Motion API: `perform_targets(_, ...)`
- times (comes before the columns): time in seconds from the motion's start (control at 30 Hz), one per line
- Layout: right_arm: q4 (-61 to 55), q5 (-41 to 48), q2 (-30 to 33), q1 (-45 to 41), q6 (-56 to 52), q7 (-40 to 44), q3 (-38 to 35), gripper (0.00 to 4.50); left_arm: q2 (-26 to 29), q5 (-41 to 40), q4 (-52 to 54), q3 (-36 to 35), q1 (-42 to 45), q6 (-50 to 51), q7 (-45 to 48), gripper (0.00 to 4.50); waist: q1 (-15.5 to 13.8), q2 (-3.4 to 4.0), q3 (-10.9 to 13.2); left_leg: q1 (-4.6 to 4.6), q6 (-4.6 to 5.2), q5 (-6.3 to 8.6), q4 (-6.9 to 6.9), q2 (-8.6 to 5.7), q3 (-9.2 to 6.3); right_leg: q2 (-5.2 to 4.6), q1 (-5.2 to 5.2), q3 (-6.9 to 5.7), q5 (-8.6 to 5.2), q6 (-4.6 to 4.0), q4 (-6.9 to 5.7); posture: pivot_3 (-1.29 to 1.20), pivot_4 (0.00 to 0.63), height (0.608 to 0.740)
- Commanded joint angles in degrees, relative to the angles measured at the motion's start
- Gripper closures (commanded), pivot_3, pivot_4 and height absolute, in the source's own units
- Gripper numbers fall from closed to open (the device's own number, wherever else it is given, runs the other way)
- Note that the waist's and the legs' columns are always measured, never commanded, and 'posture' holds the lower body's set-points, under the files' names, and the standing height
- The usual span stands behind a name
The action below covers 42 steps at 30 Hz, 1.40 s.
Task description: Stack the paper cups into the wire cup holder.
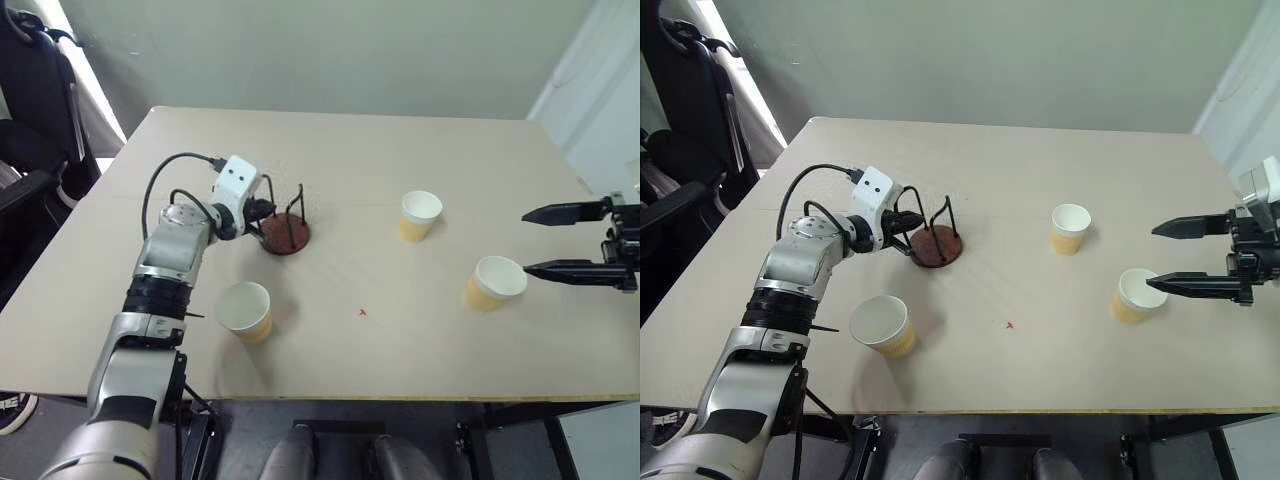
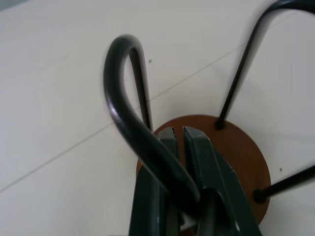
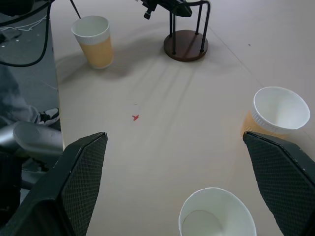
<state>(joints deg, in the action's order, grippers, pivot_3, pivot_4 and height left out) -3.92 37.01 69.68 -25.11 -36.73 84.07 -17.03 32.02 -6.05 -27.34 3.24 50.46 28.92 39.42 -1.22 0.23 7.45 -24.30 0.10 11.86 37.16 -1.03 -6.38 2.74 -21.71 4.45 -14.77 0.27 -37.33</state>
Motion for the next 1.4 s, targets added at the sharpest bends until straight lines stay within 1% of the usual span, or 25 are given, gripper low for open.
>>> perform_targets(0.03,-1.6,1.2,1.5,0.4,0.0,-0.4,-3.8,0.0,2.0,-1.6,4.8,-1.6,1.7,0.9,3.0,4.48,0.0,-0.05,0.0,0.01,0.05,-0.02,0.0,0.0,0.09,0.0,-0.01,0.06,0.0,0.04,0.0,0.0,0.15,0.74)
perform_targets(0.07,-1.6,1.2,1.6,0.6,0.0,-0.4,-3.9,0.0,2.2,-2.7,5.9,-2.2,2.2,1.8,4.3,4.48,0.0,-0.06,0.0,0.0,0.08,-0.01,0.0,0.0,0.16,0.0,-0.01,0.12,0.0,0.08,0.0,0.0,0.15,0.74)
perform_targets(0.13,-1.4,1.1,1.7,0.7,0.3,-0.4,-4.2,0.0,1.7,-9.2,12.7,-3.6,4.0,6.9,9.3,4.48,0.0,-0.09,0.1,-0.01,0.17,0.02,0.05,-0.01,0.28,0.0,-0.01,0.23,0.02,0.19,0.03,0.0,0.15,0.74)
perform_targets(0.23,-1.3,1.0,1.6,0.5,0.6,-0.5,-4.0,0.0,0.7,-16.1,21.3,-2.9,6.5,13.9,14.4,4.48,-0.7,-0.15,0.1,-0.26,0.27,0.06,0.3,-0.04,0.3,-0.01,-0.1,0.25,0.07,0.31,0.07,0.0,0.15,0.74)
perform_targets(0.33,-1.1,0.9,1.4,0.0,0.8,-0.6,-3.5,0.0,-0.4,-19.3,25.2,-1.8,7.9,18.7,15.4,4.48,-0.9,-0.12,0.1,-0.36,0.56,0.27,0.8,-0.03,0.33,-0.01,-0.01,0.27,0.1,0.41,0.08,0.0,0.15,0.74)
perform_targets(0.47,-1.2,0.8,1.0,0.0,1.1,-0.9,-3.3,0.0,-0.8,-22.3,32.0,3.1,6.9,22.8,18.3,4.48,-0.6,-0.11,0.1,0.01,0.7,0.43,0.91,-0.01,0.59,-0.07,0.3,0.43,0.12,0.51,0.1,0.0,0.15,0.74)
perform_targets(0.57,-1.8,1.0,0.9,0.6,0.9,-1.3,-3.8,0.0,-0.6,-21.3,34.8,7.9,4.3,22.3,19.7,4.48,-0.6,-0.1,0.1,0.09,0.76,0.46,0.94,0.02,0.61,-0.07,0.34,0.44,0.16,0.55,0.06,0.0,0.15,0.74)
perform_targets(0.7,-2.8,1.4,1.0,2.0,0.4,-1.7,-5.0,0.0,-1.3,-19.7,36.6,12.7,1.1,19.3,20.8,4.48,-0.6,-0.1,0.1,0.13,1.19,0.72,0.96,0.03,0.62,-0.07,0.35,0.44,0.16,0.55,-0.01,0.0,0.15,0.74)
perform_targets(0.93,-4.8,2.7,1.7,4.5,-1.0,-1.8,-7.7,0.0,-1.2,-14.3,36.5,19.8,-2.2,12.3,22.5,4.48,-0.6,-0.08,0.1,0.1,1.15,0.7,0.98,0.03,0.63,-0.06,0.34,0.45,0.15,0.56,0.02,0.0,0.15,0.74)
perform_targets(1.1,-7.9,4.7,1.8,6.8,-2.1,-0.2,-9.3,0.0,-1.2,-11.5,34.3,21.3,-4.0,6.7,24.6,4.48,-0.6,-0.07,0.1,0.09,1.16,0.72,0.96,0.03,0.64,-0.06,0.34,0.47,0.15,0.56,0.05,0.0,0.15,0.74)
perform_targets(1.17,-9.3,5.0,2.0,7.6,-2.1,0.2,-9.4,0.0,-1.6,-11.6,33.6,21.4,-4.3,5.1,26.1,4.48,-0.6,-0.07,0.1,0.09,1.2,0.74,0.96,0.03,0.64,-0.06,0.34,0.46,0.15,0.56,0.04,0.0,0.15,0.74)
perform_targets(1.4,-11.6,6.0,1.4,7.9,-2.9,-1.7,-9.1,0.0,-2.3,-8.1,30.4,23.0,-4.5,-0.3,28.1,4.48,-0.6,-0.07,0.1,0.08,1.23,0.85,0.97,0.03,0.63,-0.06,0.35,0.47,0.15,0.56,0.05,0.0,0.15,0.74)
